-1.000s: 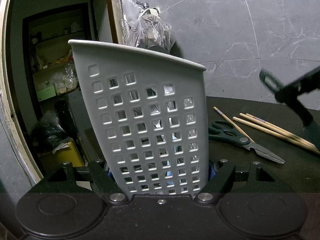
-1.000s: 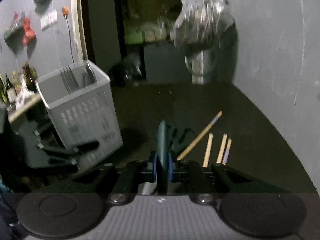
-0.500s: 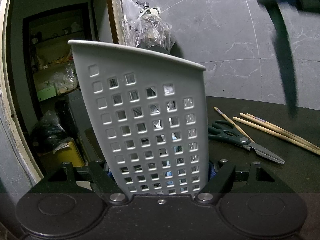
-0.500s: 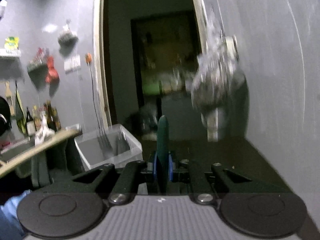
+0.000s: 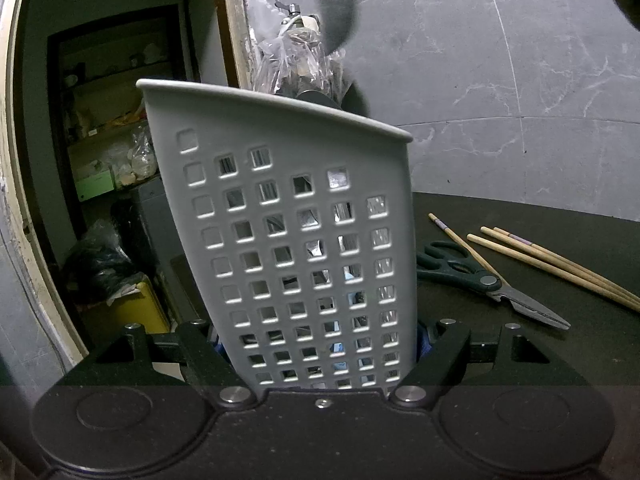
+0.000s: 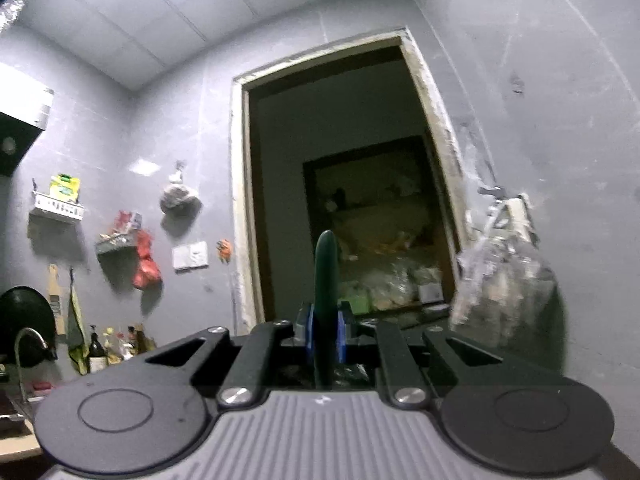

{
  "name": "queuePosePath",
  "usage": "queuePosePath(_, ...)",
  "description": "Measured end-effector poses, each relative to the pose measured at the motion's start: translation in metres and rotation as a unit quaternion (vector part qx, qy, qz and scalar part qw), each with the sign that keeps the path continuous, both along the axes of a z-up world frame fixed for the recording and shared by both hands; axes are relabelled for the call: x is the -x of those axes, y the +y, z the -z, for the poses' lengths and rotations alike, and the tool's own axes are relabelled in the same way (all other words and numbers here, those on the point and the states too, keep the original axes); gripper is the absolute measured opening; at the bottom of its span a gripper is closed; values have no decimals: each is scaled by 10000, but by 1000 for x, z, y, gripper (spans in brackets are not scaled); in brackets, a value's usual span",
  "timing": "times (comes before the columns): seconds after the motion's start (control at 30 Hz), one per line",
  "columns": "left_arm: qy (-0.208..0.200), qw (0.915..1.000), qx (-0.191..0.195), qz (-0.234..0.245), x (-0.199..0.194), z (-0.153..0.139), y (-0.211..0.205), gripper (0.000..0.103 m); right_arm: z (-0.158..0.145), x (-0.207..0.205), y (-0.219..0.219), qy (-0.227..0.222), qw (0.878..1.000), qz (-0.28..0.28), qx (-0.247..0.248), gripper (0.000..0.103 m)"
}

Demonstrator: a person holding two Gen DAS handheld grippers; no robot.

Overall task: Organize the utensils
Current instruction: 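Lift the scissors with the right tool and carry them over the caddy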

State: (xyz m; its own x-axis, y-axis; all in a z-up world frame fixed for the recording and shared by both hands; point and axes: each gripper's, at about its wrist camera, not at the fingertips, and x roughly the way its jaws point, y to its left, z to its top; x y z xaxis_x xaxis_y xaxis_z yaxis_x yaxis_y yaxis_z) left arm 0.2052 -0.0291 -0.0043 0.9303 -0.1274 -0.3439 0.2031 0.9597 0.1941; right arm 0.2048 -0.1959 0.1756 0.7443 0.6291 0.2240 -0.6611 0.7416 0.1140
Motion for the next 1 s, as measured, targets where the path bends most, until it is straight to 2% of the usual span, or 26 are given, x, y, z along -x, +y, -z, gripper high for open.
queuePosePath(0.13,1,10000,3,1,0,0,0,79,9,-3,26,-126,9998,-57,167,13)
queuePosePath(0.3,-4,10000,25,12,1,0,0,79,30,-7,46,40,9990,-70,445,13)
queuePosePath(0.77,5,10000,63,20,1,0,4,79,68,-33,78,972,9866,344,1266,13)
queuePosePath(1.0,11,10000,57,17,1,0,4,79,75,-27,87,930,9845,433,1422,14)
